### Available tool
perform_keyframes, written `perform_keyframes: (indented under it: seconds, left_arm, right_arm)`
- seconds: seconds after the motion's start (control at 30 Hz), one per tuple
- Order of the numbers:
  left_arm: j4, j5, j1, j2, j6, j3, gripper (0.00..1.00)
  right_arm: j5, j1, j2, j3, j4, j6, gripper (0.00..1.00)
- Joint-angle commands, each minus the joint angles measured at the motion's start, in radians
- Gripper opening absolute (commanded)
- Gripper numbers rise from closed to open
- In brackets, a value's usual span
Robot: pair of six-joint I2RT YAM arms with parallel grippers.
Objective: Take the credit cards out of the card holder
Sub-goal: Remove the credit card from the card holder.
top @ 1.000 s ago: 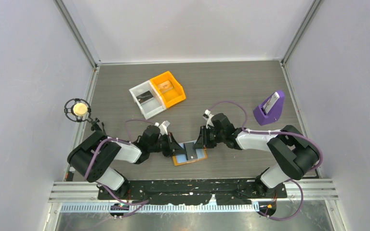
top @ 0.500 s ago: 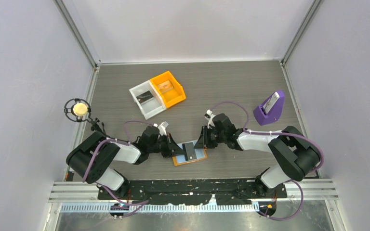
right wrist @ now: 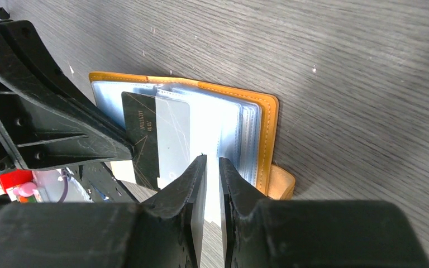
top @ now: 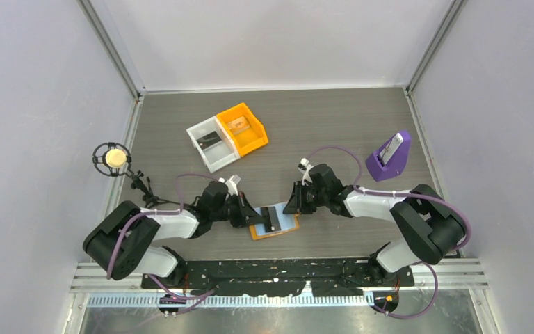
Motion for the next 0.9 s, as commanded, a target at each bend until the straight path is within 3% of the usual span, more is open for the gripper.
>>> perform_keyframes:
  seconds: [0.0, 0.47, 0.87]
  left_arm:
    - [-0.044, -0.025, 0.007, -0.051, 0.011, -0.016, 0.00]
    - [-0.319, -0.066, 0.006, -0.274, 0.123, -0.001, 0.00]
    - [-0.574, -0.038, 0.006, -0.491, 0.254, 0.107, 0.00]
  right_arm:
    - [0.071, -0.009, -0.013, 0.000, -0.099, -0.050, 0.22]
    - [-0.086, -0.010, -0.170, 0.161, -0.241, -0.206, 0.34]
    - [-0.257, -0.010, -0.245, 0.182, -0.161, -0.275, 0.50]
